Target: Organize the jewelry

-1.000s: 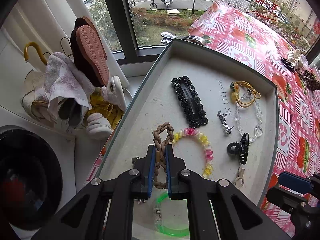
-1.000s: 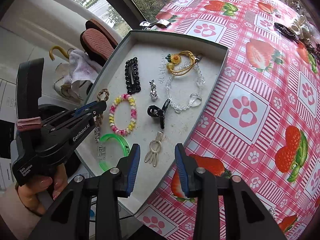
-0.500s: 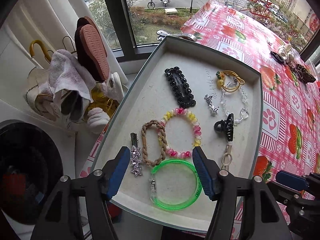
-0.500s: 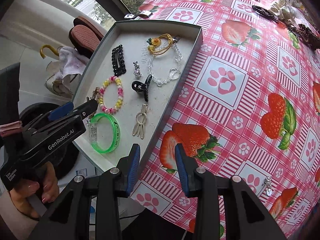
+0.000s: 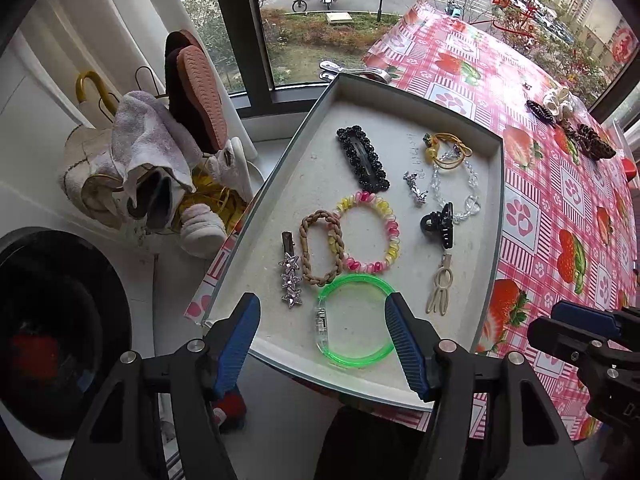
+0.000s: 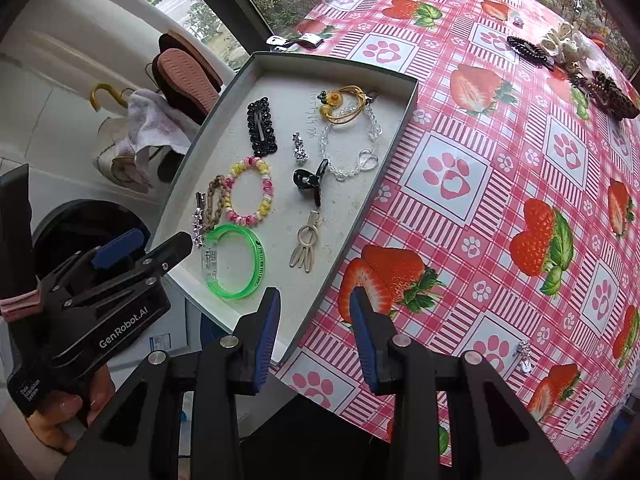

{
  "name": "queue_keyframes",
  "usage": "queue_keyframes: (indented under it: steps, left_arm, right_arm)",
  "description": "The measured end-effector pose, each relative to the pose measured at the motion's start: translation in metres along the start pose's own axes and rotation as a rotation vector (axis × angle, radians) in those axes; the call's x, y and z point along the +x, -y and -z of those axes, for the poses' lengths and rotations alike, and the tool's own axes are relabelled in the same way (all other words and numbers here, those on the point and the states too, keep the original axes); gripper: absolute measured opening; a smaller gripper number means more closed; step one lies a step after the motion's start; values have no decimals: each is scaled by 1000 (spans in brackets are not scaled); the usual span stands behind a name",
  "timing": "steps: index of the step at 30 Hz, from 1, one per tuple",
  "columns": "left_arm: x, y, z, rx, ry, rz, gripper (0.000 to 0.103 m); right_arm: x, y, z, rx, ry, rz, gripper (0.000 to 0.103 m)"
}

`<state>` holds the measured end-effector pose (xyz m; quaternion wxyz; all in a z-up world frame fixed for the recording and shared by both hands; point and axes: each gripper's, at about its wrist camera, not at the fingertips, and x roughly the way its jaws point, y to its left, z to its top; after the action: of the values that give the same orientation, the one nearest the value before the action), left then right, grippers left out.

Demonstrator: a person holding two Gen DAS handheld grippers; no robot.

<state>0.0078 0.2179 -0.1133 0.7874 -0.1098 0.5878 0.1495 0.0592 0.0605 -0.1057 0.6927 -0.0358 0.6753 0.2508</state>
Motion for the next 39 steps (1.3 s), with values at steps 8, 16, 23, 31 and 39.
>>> queue_keyframes:
  steps: [8,16,23,31,39]
  left_arm:
    - [-16,-1,7,15,3,23,71]
    - [-40,-12,0,-17,52,23,73]
    - [-53,2,-4,-27,31,12,73]
    - [-82,26,2,-45,53,-15,103]
    - [-108,41,12,-62,75,-60,103]
  right_arm:
    - [-8,-16,3,-31,-7,14,39]
    - [-18,-16,2,-31,8,-13,39]
    - [-29,-9,-3,-44,9,-36,39]
    - [-54,-2,0,-111,8,-50,39]
    - [-79,3,4,-154,30,-58,39]
